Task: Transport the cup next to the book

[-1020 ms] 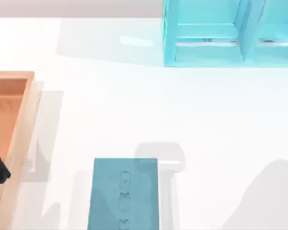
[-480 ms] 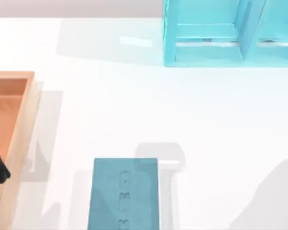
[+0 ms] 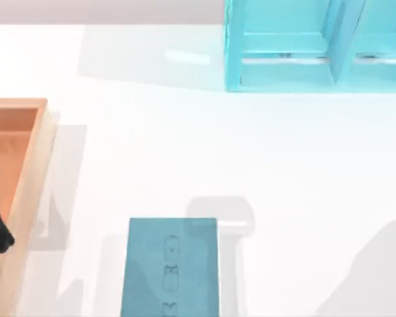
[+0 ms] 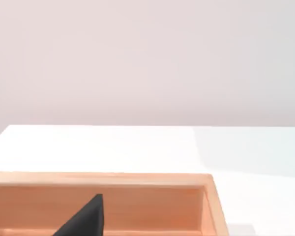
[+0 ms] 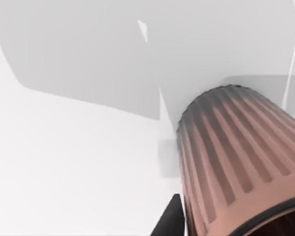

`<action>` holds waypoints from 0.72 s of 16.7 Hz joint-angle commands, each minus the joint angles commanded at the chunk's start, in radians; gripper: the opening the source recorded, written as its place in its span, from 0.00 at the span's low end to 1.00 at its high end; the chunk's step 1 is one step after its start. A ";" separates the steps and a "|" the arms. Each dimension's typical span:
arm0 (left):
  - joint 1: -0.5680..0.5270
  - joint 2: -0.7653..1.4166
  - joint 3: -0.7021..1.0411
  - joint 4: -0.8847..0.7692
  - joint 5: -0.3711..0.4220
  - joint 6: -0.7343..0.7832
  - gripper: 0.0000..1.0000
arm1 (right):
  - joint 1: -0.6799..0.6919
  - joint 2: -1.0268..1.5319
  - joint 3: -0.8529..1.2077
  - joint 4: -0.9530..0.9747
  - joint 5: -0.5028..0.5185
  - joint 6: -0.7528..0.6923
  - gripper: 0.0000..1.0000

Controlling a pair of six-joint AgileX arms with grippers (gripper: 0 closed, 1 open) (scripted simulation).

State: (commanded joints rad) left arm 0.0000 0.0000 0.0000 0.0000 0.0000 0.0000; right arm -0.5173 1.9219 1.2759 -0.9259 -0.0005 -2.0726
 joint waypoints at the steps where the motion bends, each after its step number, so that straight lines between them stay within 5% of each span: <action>1: 0.000 0.000 0.000 0.000 0.000 0.000 1.00 | 0.000 0.000 0.000 0.000 0.000 0.000 0.17; 4: 0.000 0.000 0.000 0.000 0.000 0.000 1.00 | 0.000 0.000 0.000 0.000 0.000 0.000 0.00; 12: 0.000 0.000 0.000 0.000 0.000 0.000 1.00 | 0.000 -0.001 0.001 0.000 0.000 0.001 0.00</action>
State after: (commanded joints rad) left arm 0.0000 0.0000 0.0000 0.0000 0.0000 0.0000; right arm -0.5170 1.9210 1.2765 -0.9264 -0.0003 -2.0712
